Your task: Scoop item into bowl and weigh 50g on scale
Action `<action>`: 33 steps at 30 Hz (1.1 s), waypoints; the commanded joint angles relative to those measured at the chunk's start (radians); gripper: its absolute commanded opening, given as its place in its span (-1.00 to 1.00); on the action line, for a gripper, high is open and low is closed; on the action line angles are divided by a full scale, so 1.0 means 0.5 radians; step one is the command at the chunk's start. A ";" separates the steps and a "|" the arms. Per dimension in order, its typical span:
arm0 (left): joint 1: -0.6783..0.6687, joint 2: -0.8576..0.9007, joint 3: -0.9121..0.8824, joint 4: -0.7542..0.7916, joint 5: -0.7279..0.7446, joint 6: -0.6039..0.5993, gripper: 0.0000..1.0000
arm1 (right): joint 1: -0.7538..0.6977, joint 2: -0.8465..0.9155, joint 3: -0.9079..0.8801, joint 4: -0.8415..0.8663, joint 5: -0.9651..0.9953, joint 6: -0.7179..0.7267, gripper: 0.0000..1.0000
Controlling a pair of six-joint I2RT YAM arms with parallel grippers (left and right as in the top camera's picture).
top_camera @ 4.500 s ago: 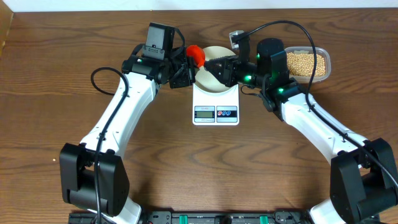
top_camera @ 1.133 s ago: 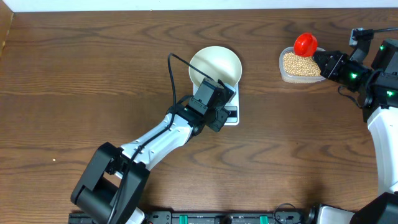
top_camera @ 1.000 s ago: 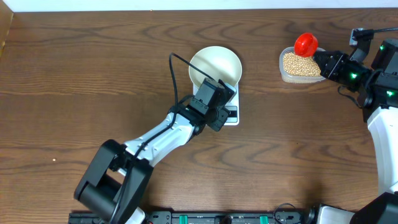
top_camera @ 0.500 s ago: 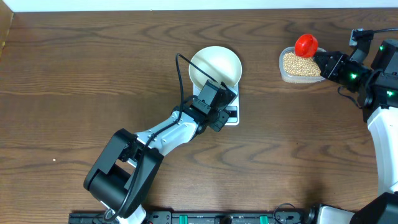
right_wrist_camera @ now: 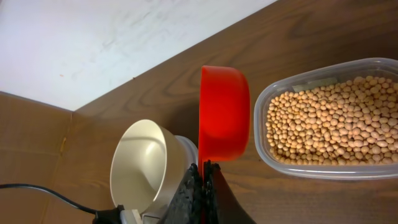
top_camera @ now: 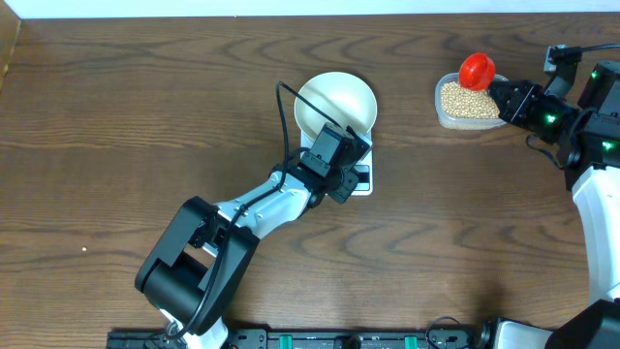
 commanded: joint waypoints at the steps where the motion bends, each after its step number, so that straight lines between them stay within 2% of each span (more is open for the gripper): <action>1: 0.008 0.128 -0.034 -0.039 -0.069 0.031 -0.86 | -0.005 -0.033 0.024 -0.006 -0.007 -0.043 -0.98; 8: 0.006 -0.082 -0.034 -0.096 -0.072 0.029 -0.86 | -0.005 -0.033 0.024 -0.005 -0.006 -0.044 -0.98; 17: 0.006 -0.620 -0.034 -0.316 0.089 -0.108 -0.86 | -0.005 -0.033 0.024 -0.005 -0.006 -0.043 -0.98; 22: 0.011 -0.863 -0.034 -0.448 0.078 -0.139 -0.86 | -0.005 -0.033 0.024 -0.005 -0.006 -0.043 -0.98; 23: 0.030 -0.945 -0.034 -0.471 0.018 -0.221 -0.86 | -0.005 -0.033 0.024 0.003 -0.005 -0.043 -0.97; 27: 0.090 -1.025 -0.034 -0.478 -0.064 -0.436 -0.86 | -0.005 -0.033 0.028 0.038 -0.004 -0.043 -0.97; 33: 0.110 -0.930 -0.034 -0.506 -0.066 -0.443 -0.86 | -0.005 -0.033 0.072 0.049 0.179 -0.042 -0.97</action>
